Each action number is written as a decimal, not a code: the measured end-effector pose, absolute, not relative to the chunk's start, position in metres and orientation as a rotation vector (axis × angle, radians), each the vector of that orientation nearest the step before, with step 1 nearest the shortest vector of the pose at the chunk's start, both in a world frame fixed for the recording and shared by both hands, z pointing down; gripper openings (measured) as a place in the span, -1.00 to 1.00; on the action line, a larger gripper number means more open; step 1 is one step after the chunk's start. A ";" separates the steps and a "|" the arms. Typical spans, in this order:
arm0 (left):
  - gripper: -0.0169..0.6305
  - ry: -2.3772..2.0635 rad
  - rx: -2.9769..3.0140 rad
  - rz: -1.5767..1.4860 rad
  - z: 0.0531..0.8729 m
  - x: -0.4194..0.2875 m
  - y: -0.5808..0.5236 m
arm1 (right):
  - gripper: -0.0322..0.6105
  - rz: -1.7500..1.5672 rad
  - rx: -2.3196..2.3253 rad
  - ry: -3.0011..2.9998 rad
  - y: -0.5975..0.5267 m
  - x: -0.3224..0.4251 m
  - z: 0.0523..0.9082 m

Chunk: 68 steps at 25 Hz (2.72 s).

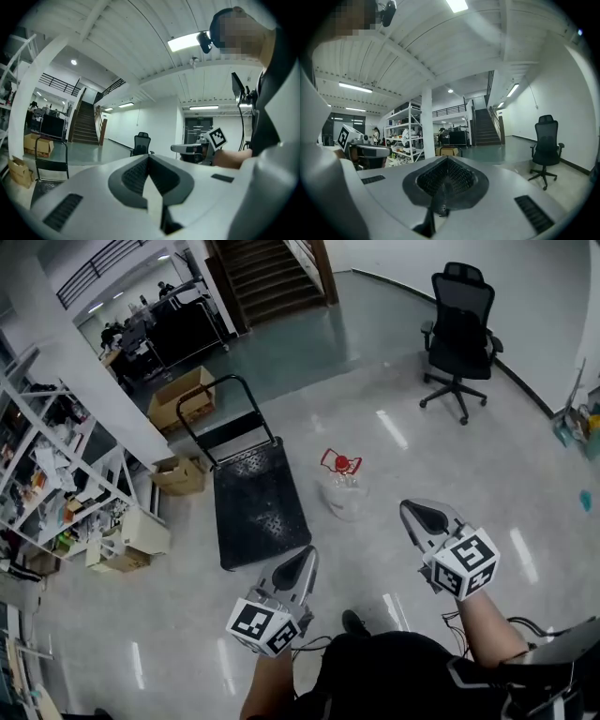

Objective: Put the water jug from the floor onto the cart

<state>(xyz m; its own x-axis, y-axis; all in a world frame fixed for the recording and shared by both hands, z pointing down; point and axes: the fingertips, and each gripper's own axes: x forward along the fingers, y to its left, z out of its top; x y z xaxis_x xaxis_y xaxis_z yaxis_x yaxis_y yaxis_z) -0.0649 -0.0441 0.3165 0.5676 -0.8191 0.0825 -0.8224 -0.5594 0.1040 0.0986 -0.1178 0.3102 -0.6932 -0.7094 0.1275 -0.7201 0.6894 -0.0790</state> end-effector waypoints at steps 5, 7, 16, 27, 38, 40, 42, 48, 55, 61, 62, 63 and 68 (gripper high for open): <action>-0.95 -1.393 2.659 0.030 0.319 -0.127 -0.105 | -0.89 0.205 1.139 -2.833 -0.174 0.034 0.308; -0.95 -1.398 2.633 0.010 0.322 -0.143 -0.126 | -0.89 0.207 1.117 -2.825 -0.194 0.015 0.311; -0.95 -1.419 2.575 0.005 0.334 -0.180 -0.207 | -0.89 0.228 1.053 -2.831 -0.280 -0.030 0.325; -0.95 -1.507 2.538 0.106 0.336 -0.185 -0.388 | -0.89 0.323 1.005 -2.908 -0.491 -0.035 0.348; -0.95 -1.492 2.494 0.173 0.346 -0.165 -0.528 | -0.89 0.394 0.967 -2.911 -0.647 -0.023 0.369; -0.95 -1.488 2.461 0.180 0.360 -0.171 -0.546 | -0.86 0.446 0.965 -2.888 -0.666 -0.026 0.385; -0.95 -1.473 2.422 0.202 0.381 -0.177 -0.563 | -0.73 0.517 0.972 -2.851 -0.683 -0.030 0.409; -0.95 -1.372 2.303 0.290 0.474 -0.192 -0.604 | -0.43 0.746 0.985 -2.620 -0.715 -0.035 0.529; -0.95 -1.264 2.195 0.463 0.597 -0.190 -0.626 | -0.30 1.223 1.118 -2.306 -0.723 -0.017 0.703; -0.95 -1.095 2.096 0.620 0.706 -0.165 -0.622 | -0.30 1.406 1.157 -2.040 -0.702 0.005 0.827; -0.95 -1.062 2.083 0.652 0.724 -0.161 -0.616 | -0.30 1.436 1.157 -2.003 -0.695 0.008 0.844; -0.95 -1.036 2.060 0.667 0.739 -0.157 -0.610 | -0.30 1.460 1.153 -1.971 -0.689 0.010 0.858; -0.95 -1.019 1.881 0.628 0.800 -0.161 -0.601 | -0.29 1.556 1.152 -1.860 -0.665 0.013 0.911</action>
